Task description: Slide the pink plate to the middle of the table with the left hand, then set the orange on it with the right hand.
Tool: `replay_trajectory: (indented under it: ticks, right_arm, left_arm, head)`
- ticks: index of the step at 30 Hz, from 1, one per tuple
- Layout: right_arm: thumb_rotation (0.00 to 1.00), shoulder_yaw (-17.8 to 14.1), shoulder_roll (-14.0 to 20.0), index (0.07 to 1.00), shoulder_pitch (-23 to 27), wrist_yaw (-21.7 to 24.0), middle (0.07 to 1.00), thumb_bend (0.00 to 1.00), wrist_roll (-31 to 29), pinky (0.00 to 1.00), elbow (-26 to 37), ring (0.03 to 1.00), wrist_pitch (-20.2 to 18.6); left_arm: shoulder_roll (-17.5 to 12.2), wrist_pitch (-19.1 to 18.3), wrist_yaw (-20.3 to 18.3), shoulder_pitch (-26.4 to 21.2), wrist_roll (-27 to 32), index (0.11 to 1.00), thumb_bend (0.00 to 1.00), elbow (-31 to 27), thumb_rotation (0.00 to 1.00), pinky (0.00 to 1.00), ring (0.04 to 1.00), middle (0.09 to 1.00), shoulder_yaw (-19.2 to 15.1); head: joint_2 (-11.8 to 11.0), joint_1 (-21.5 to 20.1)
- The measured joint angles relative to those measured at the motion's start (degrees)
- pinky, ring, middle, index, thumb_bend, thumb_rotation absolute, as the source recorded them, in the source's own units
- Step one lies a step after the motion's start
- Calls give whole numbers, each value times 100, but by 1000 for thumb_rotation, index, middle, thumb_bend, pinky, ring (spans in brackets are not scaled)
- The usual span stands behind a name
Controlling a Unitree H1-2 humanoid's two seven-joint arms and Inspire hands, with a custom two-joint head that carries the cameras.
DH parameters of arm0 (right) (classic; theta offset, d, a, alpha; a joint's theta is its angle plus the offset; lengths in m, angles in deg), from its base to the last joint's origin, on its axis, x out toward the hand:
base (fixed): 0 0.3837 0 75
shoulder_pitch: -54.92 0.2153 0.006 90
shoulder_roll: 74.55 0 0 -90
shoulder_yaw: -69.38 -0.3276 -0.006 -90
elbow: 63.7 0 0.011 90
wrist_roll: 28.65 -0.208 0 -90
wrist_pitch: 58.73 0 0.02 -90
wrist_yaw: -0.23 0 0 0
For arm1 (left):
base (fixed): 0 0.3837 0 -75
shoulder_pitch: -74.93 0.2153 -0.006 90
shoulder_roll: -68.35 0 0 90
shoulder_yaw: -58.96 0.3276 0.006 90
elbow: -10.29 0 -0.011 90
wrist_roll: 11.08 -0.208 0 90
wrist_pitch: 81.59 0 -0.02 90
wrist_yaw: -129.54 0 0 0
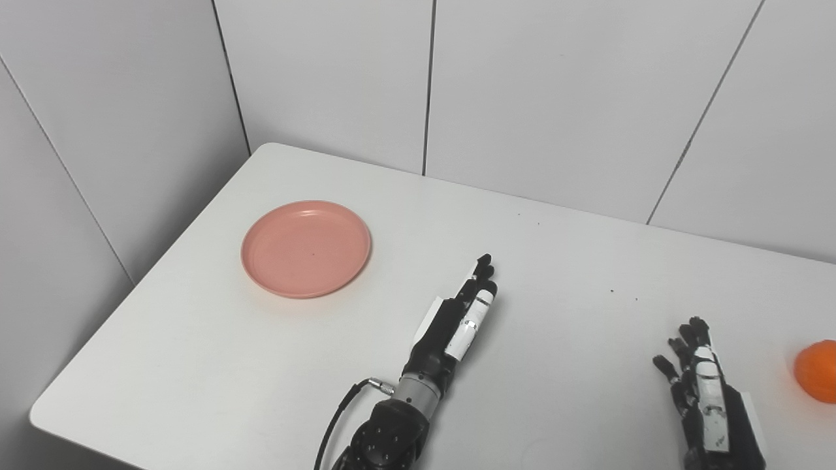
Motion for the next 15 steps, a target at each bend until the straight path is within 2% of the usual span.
replay_trajectory:
  ticks: [4, 8, 15]
  right_arm:
    - [1000, 3, -2, 1000, 1, -22, 1000, 97, 15, 1000, 1, 1000, 0]
    - [1000, 15, -32, 1000, 4, -88, 1000, 98, 61, 1000, 6, 1000, -2]
    - [1000, 24, -78, 1000, 4, -135, 1000, 84, 81, 1000, 10, 1000, -3]
  left_arm:
    - [-51, -35, -40, -35, -12, 1000, 321, -46, 1000, 1000, 1000, 1000, -2]
    - [-120, -38, -124, -130, 82, 994, 403, -149, 1000, 1000, 1000, 1000, -94]
    - [-350, -71, -269, -376, 266, 979, 428, -552, 1000, 990, 990, 1000, -276]
  head:
    - [-44, 105]
    - [-70, 97]
    - [-88, 114]
